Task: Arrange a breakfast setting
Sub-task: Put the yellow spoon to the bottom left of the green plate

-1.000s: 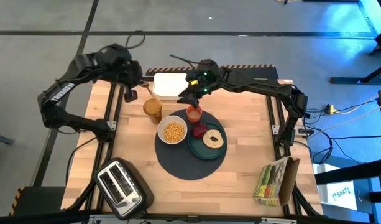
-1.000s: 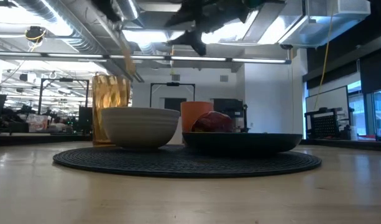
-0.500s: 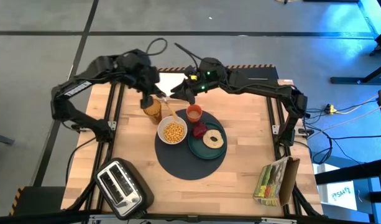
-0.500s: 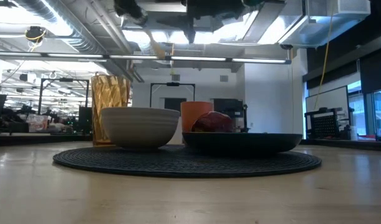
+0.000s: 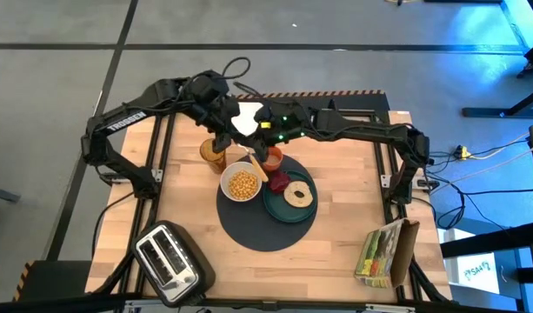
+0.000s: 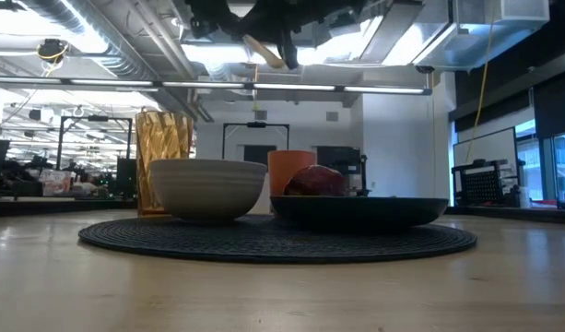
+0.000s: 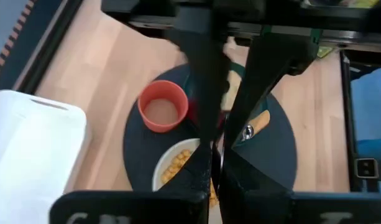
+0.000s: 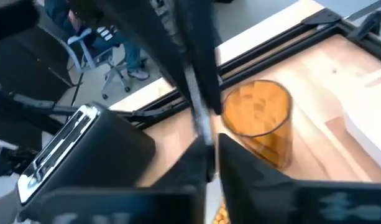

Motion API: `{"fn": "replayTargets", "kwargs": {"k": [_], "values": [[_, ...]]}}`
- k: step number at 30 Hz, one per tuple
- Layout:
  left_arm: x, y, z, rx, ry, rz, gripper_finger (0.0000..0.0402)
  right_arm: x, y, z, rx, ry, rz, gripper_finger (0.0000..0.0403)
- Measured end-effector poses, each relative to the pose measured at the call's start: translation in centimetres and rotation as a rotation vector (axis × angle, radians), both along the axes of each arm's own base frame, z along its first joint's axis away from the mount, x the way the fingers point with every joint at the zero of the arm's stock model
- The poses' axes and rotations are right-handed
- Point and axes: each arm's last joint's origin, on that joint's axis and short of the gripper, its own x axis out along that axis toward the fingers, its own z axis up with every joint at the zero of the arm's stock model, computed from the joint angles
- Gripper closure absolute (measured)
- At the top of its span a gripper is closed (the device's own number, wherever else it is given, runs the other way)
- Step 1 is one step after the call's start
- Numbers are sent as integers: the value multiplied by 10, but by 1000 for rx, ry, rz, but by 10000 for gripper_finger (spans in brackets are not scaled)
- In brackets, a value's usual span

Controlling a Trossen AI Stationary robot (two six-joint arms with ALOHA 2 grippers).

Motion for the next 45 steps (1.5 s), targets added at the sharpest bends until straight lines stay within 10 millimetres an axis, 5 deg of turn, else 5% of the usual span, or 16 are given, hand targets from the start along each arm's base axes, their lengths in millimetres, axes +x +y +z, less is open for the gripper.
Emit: {"fn": "replayTargets", "kwargs": {"k": [11, 16, 22, 29, 35, 45], "values": [[-3, -5, 2, 5, 19, 70, 356, 1, 8, -3, 82, 38, -104, 400], [-37, -12, 21, 122, 23, 226, 301, -2, -10, 0, 134, 12, -258, 401], [-82, -31, 41, 131, -217, 359, 256, -3, -33, 16, 182, -156, -355, 401], [-80, -53, -21, -34, -511, 361, 239, 3, -22, 20, 177, -390, -269, 402], [-61, -64, -53, -8, -797, 311, 238, 7, -6, 10, 183, -472, -216, 402], [-54, -64, -61, -36, -794, 356, 296, 8, 3, 10, 173, -497, -160, 403]]}}
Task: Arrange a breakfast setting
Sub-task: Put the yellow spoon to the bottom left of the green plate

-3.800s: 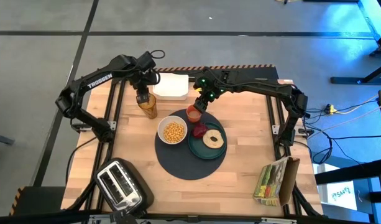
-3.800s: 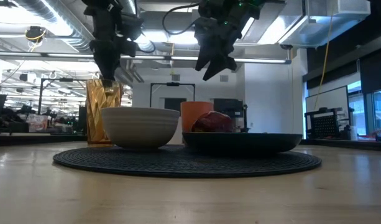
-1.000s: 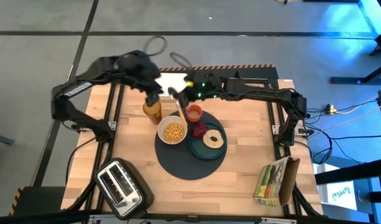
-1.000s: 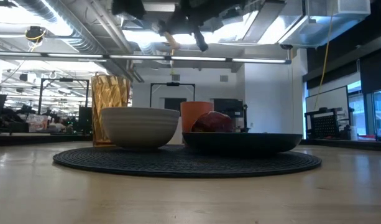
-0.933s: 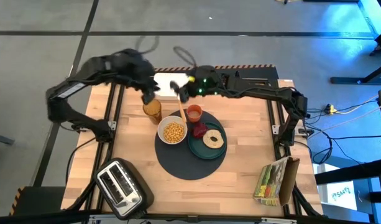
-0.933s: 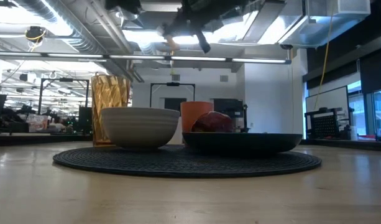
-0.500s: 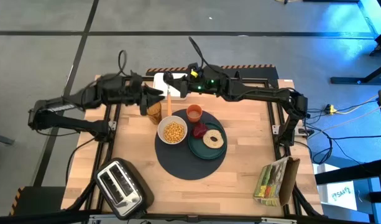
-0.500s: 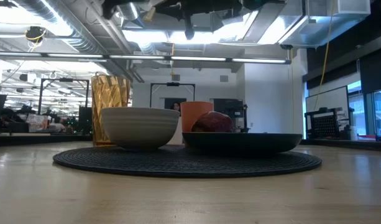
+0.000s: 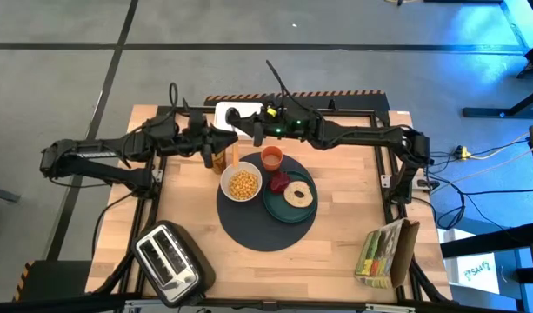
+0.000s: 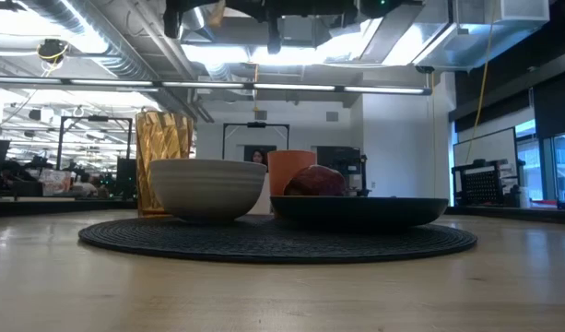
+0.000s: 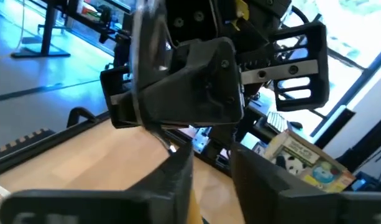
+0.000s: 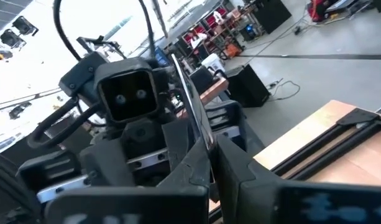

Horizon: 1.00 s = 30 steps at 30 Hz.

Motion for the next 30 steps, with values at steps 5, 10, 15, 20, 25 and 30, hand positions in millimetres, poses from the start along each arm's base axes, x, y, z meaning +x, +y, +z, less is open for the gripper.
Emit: {"fn": "replayTargets", "kwargs": {"k": [5, 10, 15, 20, 25, 30], "values": [[0, -3, 0, -19, -7, 27, 369, -5, 2, 7, -38, -6, 12, 403], [0, -11, 7, -1, -67, 12, 398, -17, 4, 24, -109, -26, -12, 403], [11, -15, 3, 20, -69, 33, 358, -25, 6, 34, -130, -40, 28, 403], [33, -18, -2, 25, -126, -36, 295, -25, 12, 35, -146, -29, 41, 403], [41, -21, -2, 21, -168, -67, 273, -24, 19, 32, -141, -6, 58, 403], [39, -26, -1, -8, -181, 11, 297, -25, 20, 33, -142, 8, 69, 403]]}}
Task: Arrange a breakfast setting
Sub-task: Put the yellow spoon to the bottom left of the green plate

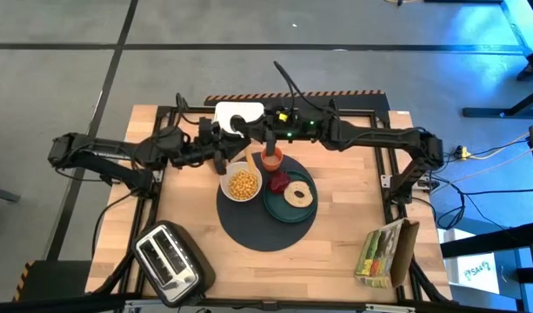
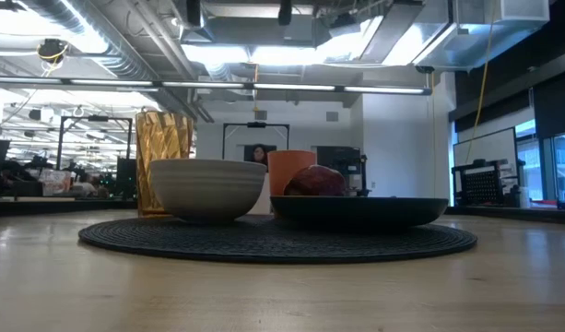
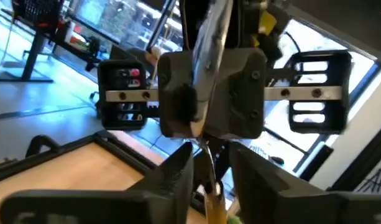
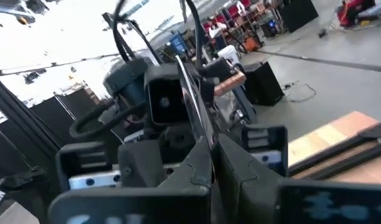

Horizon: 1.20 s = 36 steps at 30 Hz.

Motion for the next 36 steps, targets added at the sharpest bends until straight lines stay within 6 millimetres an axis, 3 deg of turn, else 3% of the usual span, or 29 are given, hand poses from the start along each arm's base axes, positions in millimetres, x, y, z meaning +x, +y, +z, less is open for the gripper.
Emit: {"fn": "replayTargets", "kwargs": {"k": [5, 10, 16, 22, 28, 32, 36], "values": [[0, -7, 0, -10, -1, -18, 374, -5, 2, 7, -40, -25, 69, 403], [1, -16, -6, -75, 39, -1, 374, -5, 4, 1, -22, 31, 138, 383], [9, -50, -25, -244, 81, 77, 374, -9, -1, -4, -29, 110, 173, 307], [36, -110, -80, -496, 176, 27, 374, -37, -13, 14, -28, 154, 132, 244], [50, -168, -149, -777, 205, 18, 374, -80, -23, 40, -103, 183, 78, 236], [47, -194, -180, -893, 103, 92, 374, -104, -28, 49, -137, 220, 46, 241], [46, -207, -202, -964, 51, 145, 374, -119, -28, 53, -157, 253, 32, 242]]}}
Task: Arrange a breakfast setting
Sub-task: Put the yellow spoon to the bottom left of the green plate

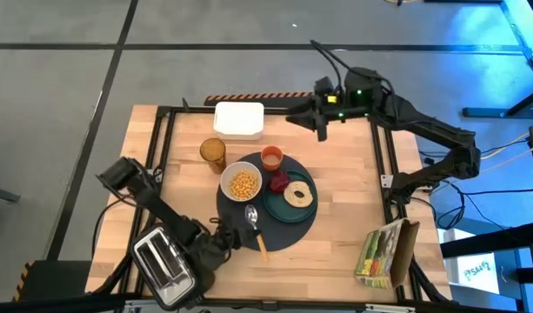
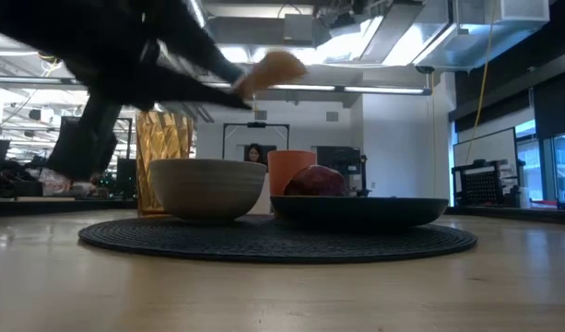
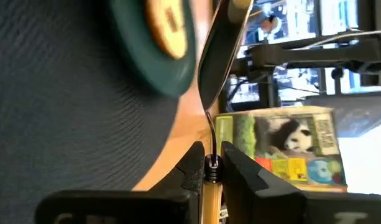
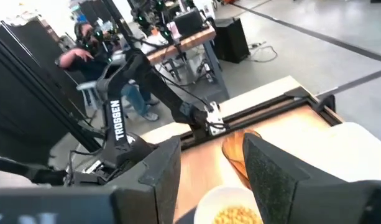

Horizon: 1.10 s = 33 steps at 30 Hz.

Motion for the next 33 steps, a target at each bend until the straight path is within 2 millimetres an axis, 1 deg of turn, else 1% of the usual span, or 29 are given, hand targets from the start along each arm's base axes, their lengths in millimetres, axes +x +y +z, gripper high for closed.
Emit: {"fn": "replayTargets", "kwargs": {"k": [3, 7, 11, 14, 19, 25, 29, 33], "values": [[3, -3, -14, -49, 3, 20, 374, -3, 2, -2, -19, 35, -4, 242], [7, 2, -24, -60, 25, 44, 373, -5, 3, -6, -20, 81, 2, 242], [13, 13, -29, -62, 90, 29, 366, -6, 3, -10, -11, 116, -1, 242], [19, 24, -33, -114, 149, -6, 367, -6, 3, -9, -12, 112, 0, 242], [30, 41, -36, -207, 236, -105, 367, -6, 3, -9, -17, 111, 0, 242], [41, 61, -37, -314, 290, -186, 364, -6, 2, -9, -33, 112, -12, 242], [47, 73, -36, -331, 275, -165, 362, -6, 2, -9, -37, 112, -11, 242], [50, 81, -36, -326, 256, -127, 355, -6, 2, -10, -36, 118, -11, 242]]}}
